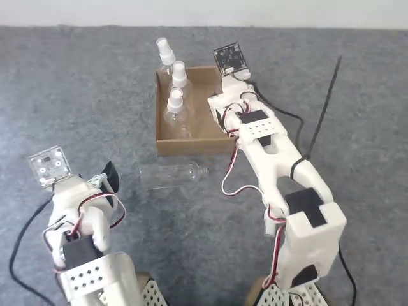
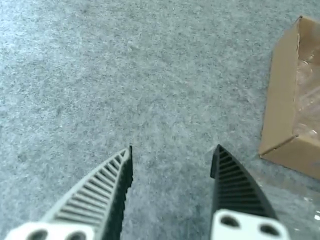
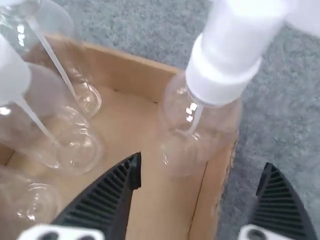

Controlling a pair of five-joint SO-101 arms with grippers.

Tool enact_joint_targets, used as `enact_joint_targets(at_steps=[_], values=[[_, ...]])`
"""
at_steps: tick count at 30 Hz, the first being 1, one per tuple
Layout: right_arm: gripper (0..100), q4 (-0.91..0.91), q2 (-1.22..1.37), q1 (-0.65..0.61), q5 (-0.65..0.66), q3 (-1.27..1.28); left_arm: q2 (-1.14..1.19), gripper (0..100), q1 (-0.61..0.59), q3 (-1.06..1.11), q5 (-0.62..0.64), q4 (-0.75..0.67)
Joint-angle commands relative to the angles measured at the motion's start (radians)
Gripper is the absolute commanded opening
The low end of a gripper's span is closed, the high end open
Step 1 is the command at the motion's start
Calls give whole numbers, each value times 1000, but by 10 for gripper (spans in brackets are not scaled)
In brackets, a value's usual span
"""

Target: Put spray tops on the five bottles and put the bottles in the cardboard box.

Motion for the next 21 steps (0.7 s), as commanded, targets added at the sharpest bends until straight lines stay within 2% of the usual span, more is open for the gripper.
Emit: enact_joint_targets(at_steps=[1,21], values=[[319,65,-125,8,8,-74,-12,242,-5,-8,-8,-5],[318,547,-389,7,6,-74,-12,242,-5,-8,-9,-5]])
